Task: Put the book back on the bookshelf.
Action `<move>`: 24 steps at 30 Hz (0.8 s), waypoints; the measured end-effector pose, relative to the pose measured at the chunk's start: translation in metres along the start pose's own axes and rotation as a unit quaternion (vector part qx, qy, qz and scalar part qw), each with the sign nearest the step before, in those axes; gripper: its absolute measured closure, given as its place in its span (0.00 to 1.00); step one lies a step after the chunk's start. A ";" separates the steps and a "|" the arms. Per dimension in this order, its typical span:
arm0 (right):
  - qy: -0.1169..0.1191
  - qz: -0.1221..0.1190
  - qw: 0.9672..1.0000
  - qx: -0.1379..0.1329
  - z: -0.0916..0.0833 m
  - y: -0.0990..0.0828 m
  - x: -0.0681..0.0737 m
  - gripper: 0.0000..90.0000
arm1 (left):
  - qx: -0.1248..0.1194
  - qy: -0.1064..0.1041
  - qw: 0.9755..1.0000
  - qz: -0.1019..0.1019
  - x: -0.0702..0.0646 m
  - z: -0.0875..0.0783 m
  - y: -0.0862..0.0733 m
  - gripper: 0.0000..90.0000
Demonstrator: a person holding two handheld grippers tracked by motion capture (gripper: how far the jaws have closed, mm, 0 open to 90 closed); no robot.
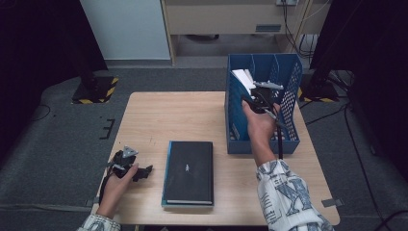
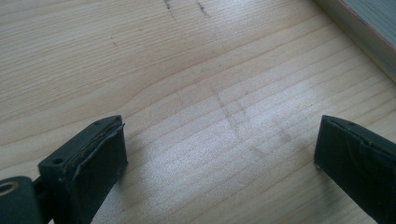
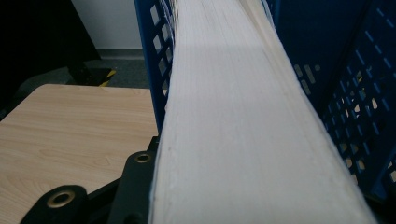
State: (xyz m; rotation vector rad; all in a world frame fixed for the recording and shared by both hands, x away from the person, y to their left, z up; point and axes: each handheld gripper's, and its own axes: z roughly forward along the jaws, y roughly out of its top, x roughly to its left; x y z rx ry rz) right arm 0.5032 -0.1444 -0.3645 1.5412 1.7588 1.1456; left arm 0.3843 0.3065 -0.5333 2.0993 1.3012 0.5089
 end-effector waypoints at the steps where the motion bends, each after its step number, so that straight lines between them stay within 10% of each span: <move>1: 0.000 0.000 1.000 0.000 0.000 0.000 0.000 0.67 | 0.000 0.000 1.000 0.000 0.000 0.000 0.000 0.02; 24: 0.005 -0.027 0.999 -0.018 -0.018 0.000 0.011 0.50 | 0.000 0.000 1.000 0.000 0.000 0.000 0.000 0.02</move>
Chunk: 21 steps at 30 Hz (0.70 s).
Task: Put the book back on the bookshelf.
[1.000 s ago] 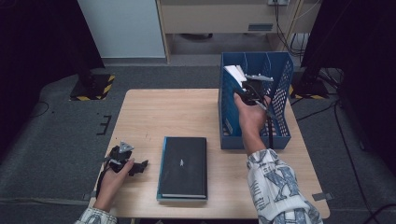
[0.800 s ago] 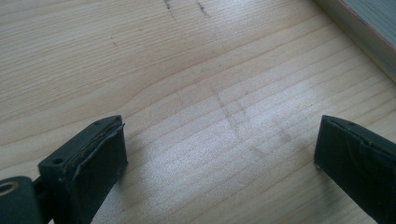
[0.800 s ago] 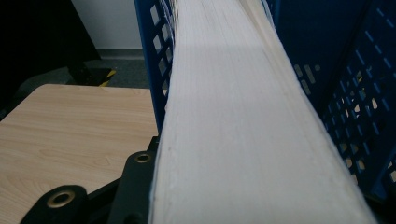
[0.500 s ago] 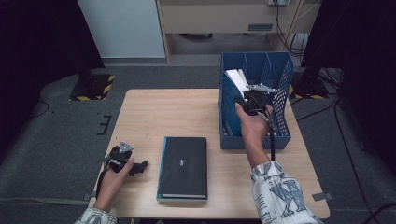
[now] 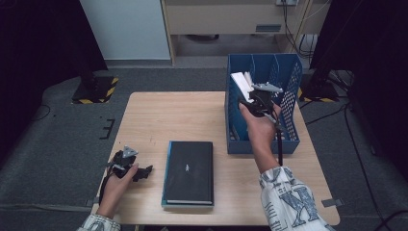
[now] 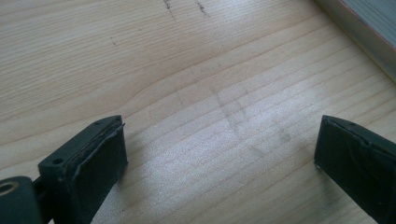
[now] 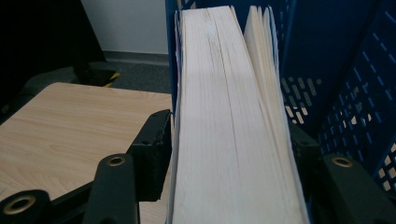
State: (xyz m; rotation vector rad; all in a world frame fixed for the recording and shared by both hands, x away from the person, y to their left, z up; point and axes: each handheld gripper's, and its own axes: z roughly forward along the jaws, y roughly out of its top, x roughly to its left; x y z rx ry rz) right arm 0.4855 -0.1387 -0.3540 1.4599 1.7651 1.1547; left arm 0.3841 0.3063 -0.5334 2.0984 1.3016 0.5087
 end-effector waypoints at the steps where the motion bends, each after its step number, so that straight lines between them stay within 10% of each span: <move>1: 0.003 -0.002 1.000 0.005 0.000 0.003 -0.001 0.50 | -0.002 0.000 1.000 -0.002 0.000 0.000 0.000 0.02; 21: -0.001 -0.024 0.998 0.054 0.010 0.021 -0.003 0.63 | -0.001 0.001 1.000 0.000 0.000 0.000 0.000 0.02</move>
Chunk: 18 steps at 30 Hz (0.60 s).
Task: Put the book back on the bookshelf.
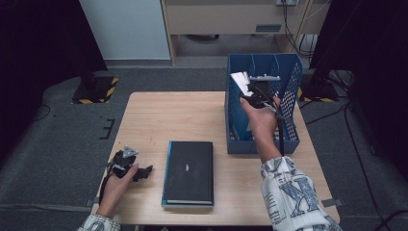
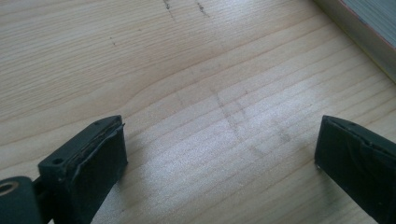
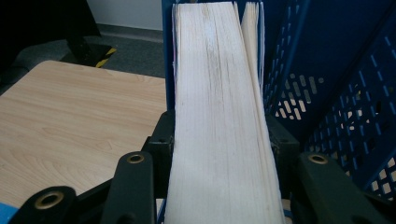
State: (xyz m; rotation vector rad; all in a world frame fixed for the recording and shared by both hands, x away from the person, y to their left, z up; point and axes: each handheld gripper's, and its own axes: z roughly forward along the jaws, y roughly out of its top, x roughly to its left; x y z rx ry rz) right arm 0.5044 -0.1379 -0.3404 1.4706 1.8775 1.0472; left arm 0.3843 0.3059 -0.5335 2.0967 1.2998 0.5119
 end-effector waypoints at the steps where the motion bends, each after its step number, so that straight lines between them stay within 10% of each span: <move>1: 0.000 -0.003 1.000 0.001 0.000 0.000 0.001 0.63 | 0.000 0.000 1.000 0.000 0.000 0.000 0.000 0.02; 18: 0.007 0.017 0.999 -0.030 0.001 -0.013 0.002 0.62 | 0.000 -0.001 1.000 -0.001 -0.001 0.000 0.000 0.02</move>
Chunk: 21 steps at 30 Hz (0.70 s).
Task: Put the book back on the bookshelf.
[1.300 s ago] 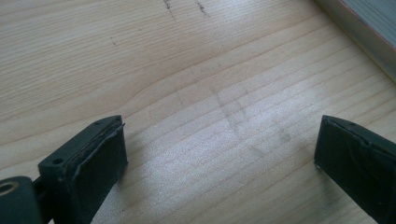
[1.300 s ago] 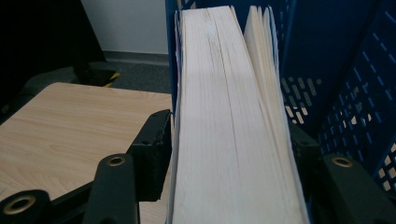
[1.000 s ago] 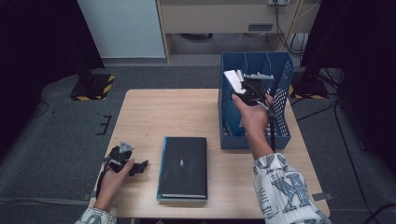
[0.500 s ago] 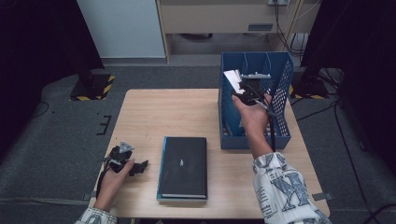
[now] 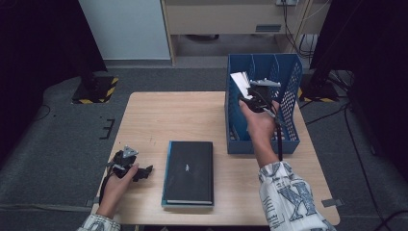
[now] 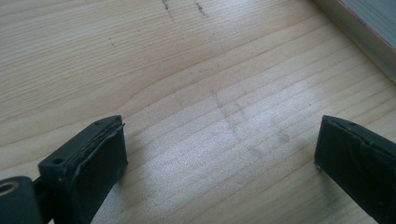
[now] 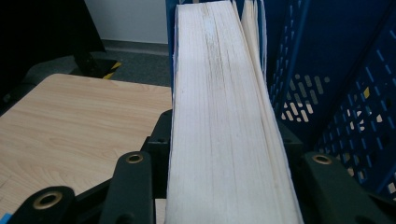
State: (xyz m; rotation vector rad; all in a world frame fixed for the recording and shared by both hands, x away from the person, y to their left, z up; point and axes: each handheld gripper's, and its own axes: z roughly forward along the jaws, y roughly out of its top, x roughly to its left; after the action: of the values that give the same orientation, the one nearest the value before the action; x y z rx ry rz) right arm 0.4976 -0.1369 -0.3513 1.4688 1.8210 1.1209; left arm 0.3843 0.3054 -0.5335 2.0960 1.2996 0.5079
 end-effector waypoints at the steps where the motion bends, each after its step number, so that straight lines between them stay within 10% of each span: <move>1: -0.001 -0.002 1.000 0.000 0.000 0.000 0.000 0.62 | 0.000 0.000 1.000 0.000 0.000 0.000 0.000 0.02; 21: -0.009 0.032 0.999 -0.013 0.001 -0.004 -0.002 0.66 | 0.002 -0.001 1.000 0.003 0.000 0.000 0.000 0.02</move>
State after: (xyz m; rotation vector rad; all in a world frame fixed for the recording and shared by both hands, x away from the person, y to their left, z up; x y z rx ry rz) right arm 0.4968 -0.1387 -0.3549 1.5273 1.7517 1.1549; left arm 0.3845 0.3054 -0.5333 2.1043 1.2933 0.5060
